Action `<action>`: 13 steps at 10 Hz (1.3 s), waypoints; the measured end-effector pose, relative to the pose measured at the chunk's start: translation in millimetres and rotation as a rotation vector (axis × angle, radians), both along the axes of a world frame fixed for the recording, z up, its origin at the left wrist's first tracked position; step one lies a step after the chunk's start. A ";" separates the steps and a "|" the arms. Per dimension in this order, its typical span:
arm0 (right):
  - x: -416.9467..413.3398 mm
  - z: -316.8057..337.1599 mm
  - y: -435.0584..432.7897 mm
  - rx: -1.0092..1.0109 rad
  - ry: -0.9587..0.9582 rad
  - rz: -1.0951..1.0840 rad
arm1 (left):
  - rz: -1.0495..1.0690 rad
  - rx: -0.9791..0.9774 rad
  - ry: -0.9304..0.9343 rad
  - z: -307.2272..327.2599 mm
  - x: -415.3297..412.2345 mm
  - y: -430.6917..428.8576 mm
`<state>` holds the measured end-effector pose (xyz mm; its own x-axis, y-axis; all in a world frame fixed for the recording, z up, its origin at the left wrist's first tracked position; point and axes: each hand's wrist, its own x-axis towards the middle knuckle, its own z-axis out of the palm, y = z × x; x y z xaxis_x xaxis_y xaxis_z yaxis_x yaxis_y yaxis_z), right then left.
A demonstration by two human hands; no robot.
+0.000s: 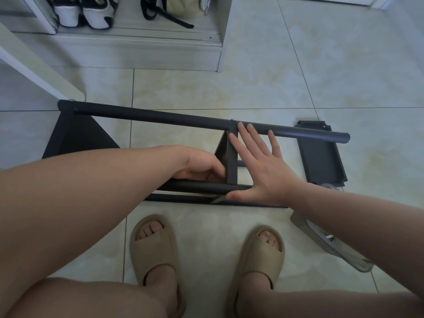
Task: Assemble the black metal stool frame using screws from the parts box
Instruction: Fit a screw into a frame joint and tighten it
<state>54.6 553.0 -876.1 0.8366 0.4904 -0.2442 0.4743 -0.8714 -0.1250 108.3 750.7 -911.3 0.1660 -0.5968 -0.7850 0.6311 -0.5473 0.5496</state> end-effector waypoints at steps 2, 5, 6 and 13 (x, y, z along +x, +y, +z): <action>0.1 0.1 -0.5 -0.004 0.001 0.000 | -0.055 0.081 -0.121 -1.6 -0.8 -1.7; -0.3 -0.6 -0.5 -0.001 -0.004 0.000 | 0.017 0.007 0.029 -2.8 0.9 0.6; 0.0 0.1 -0.6 -0.001 0.001 -0.002 | 0.000 0.075 -0.061 -2.4 -0.8 -3.2; -0.5 3.5 0.8 -0.017 0.020 -0.005 | -0.045 0.048 -0.114 2.1 -2.6 -2.0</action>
